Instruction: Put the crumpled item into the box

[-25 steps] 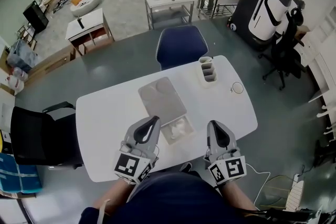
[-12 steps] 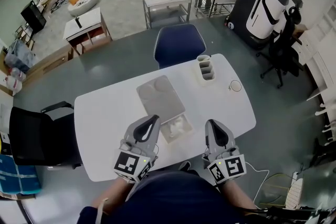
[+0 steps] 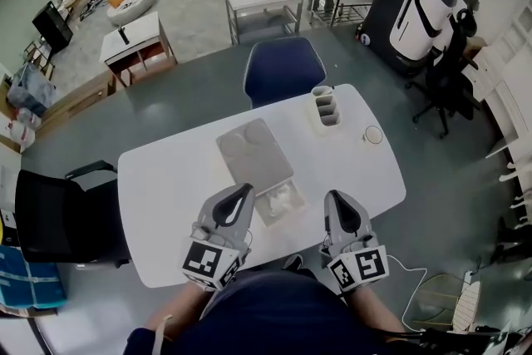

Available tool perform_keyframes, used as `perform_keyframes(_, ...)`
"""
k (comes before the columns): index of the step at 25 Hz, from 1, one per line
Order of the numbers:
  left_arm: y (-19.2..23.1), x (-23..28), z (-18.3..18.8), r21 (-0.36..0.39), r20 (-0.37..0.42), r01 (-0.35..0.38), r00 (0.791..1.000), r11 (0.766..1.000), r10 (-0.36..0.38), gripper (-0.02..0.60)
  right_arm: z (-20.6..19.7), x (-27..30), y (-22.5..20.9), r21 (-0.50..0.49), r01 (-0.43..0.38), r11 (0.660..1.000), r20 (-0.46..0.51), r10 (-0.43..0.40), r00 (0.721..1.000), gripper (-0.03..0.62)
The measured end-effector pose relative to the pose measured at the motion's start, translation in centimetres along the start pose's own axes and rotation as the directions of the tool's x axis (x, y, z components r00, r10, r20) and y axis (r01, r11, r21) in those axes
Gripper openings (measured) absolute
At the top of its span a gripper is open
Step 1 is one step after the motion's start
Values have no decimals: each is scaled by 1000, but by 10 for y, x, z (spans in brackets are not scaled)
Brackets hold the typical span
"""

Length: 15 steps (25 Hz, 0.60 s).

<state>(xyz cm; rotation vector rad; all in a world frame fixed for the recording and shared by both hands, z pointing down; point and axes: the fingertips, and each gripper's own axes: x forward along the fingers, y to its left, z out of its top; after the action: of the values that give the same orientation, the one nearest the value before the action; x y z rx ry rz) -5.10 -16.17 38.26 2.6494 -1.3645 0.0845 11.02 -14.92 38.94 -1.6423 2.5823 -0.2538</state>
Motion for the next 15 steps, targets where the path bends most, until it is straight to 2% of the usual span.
perform_keyframes(15,4,-6,-7,-1,-19,-19,1000,1000,19,14,-2,-2,3,1,2,1000,1,-2,1000,2)
